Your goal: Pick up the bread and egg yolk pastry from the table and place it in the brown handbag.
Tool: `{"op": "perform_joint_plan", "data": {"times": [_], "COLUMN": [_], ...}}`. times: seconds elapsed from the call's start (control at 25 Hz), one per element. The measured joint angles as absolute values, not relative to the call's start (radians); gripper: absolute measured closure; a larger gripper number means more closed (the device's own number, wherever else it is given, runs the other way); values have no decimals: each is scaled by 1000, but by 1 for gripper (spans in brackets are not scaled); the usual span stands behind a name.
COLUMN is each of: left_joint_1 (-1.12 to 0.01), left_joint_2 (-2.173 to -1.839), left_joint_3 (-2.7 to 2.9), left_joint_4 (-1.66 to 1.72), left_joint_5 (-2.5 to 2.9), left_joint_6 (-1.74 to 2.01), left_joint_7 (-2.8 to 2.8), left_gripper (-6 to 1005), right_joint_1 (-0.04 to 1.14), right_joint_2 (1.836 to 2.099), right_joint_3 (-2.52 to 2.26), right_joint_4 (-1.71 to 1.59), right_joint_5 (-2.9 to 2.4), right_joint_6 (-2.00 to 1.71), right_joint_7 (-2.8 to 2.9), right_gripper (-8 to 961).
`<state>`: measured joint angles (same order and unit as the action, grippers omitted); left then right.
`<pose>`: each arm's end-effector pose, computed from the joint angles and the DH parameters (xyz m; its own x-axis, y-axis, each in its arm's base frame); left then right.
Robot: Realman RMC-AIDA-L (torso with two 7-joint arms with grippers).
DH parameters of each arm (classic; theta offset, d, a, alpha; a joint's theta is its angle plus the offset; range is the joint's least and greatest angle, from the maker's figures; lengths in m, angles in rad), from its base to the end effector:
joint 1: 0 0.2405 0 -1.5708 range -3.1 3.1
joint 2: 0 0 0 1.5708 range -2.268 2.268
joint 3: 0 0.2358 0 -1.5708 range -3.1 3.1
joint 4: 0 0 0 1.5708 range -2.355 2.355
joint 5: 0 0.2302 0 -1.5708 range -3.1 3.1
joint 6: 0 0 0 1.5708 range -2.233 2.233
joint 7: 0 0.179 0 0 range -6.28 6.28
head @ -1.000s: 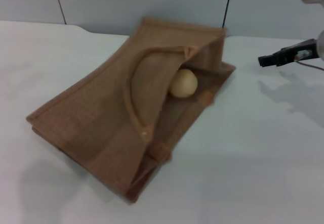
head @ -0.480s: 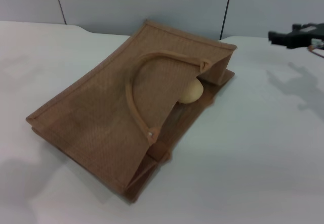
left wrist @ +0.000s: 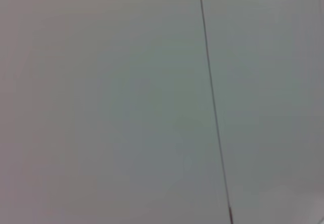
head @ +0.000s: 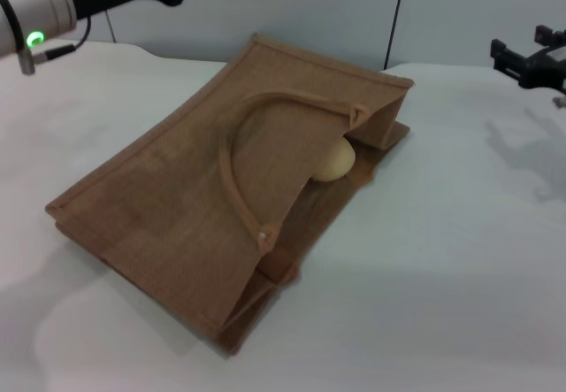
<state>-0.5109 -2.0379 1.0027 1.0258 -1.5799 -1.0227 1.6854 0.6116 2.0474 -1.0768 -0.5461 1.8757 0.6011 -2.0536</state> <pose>-0.1669 0.4558 0.0776 0.8181 -0.0102 0.5749 0.4205 -0.6714 -0.6103 0.2640 0.4800 0.0095 0.8097 -0.2251 -0.5420 -0.5833 -0.4101 -0.7011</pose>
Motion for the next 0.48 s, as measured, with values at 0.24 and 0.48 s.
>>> {"op": "perform_joint_plan", "data": {"times": [0.24,0.48], "left_joint_1": [-502,-463], "left_joint_2": [-2042,-2043], "left_joint_3": [1088,1247], "left_joint_4": [893,844], "left_joint_5": [-1746,-1998], "left_joint_6": [-910,-733], "left_joint_7": [1911,2144], "left_gripper": [307,307], "right_joint_1": [634,683], "right_joint_2": [2050,2054], "right_joint_3": [-1159,-1157], "right_joint_4": [-387,-225], "right_joint_5": [2285,2600], "right_joint_6": [608,603], "right_joint_7": [-2449,-2736], "right_gripper": [223,224]}}
